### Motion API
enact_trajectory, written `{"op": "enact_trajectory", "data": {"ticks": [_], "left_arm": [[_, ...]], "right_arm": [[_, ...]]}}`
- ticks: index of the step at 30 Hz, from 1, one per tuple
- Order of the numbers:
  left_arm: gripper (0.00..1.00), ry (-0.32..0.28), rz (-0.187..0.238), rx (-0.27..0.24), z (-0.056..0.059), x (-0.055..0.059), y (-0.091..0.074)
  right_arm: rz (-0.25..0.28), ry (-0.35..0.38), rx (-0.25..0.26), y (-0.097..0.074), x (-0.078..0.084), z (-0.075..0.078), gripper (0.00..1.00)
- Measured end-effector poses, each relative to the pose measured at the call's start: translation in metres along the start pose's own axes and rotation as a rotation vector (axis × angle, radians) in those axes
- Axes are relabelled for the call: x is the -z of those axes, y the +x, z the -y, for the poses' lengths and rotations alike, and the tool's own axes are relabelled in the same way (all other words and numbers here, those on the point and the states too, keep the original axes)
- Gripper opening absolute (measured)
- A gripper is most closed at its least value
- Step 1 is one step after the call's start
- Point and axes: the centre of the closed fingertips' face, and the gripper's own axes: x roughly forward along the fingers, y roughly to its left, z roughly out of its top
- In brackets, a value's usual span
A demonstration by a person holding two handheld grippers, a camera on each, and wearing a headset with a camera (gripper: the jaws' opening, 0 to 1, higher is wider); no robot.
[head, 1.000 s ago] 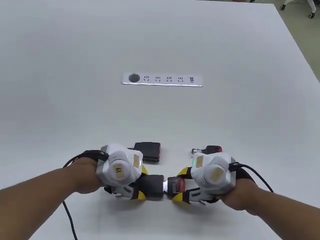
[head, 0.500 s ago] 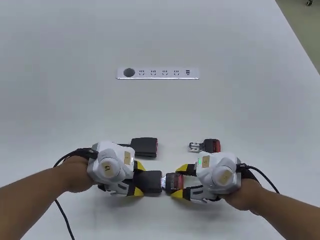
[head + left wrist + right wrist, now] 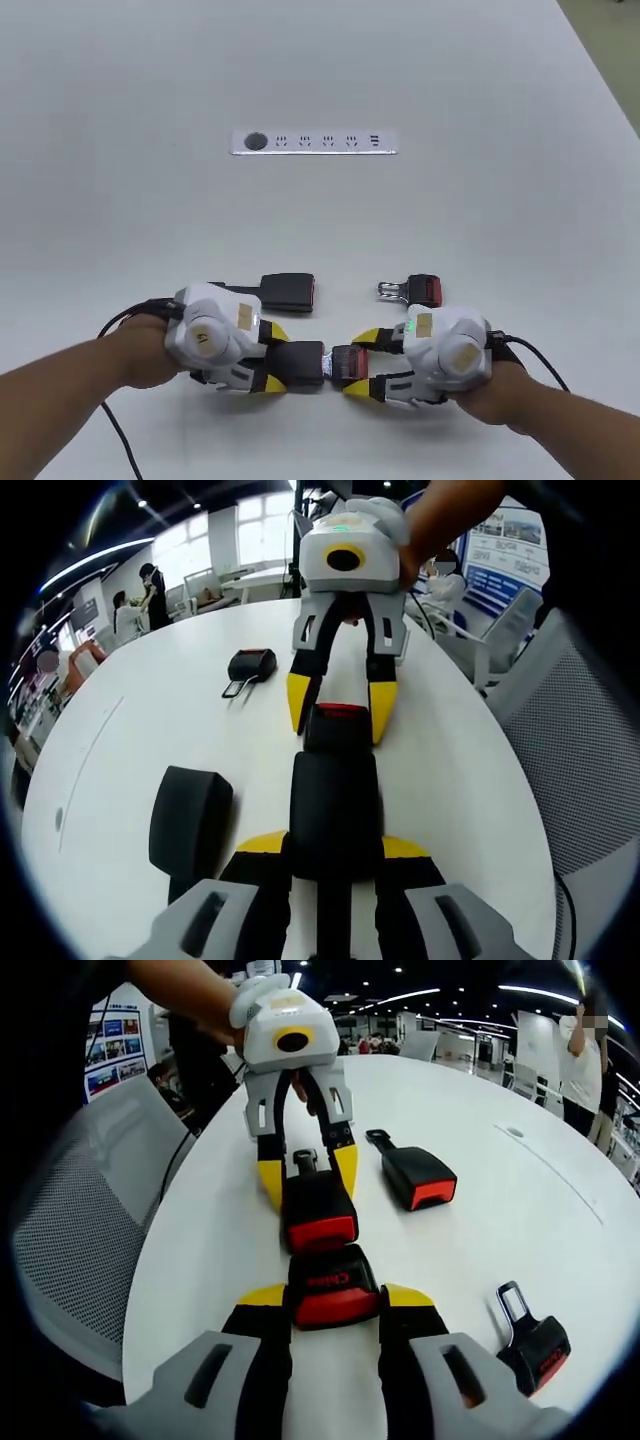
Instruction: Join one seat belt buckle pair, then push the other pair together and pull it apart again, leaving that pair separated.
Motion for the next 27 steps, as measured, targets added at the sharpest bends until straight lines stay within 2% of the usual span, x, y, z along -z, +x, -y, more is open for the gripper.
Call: {"op": "enact_trajectory", "data": {"ticks": [11,20,27], "left_arm": [[0.32,0.0,0.011,0.005,0.0008,-0.001,0.0001],[0.32,0.005,-0.01,0.005,0.0012,-0.0004,0.0],[0.33,0.003,-0.054,-0.002,0.0015,-0.0016,0.0002]], "right_arm": [[0.021,0.009,0.0,-0.0037,-0.005,-0.0017,0.31],[0.013,-0.001,0.004,-0.003,-0.0041,0.0,0.32],[-0.015,-0.003,0.011,-0.0025,-0.0043,0.0002,0.33]]}}
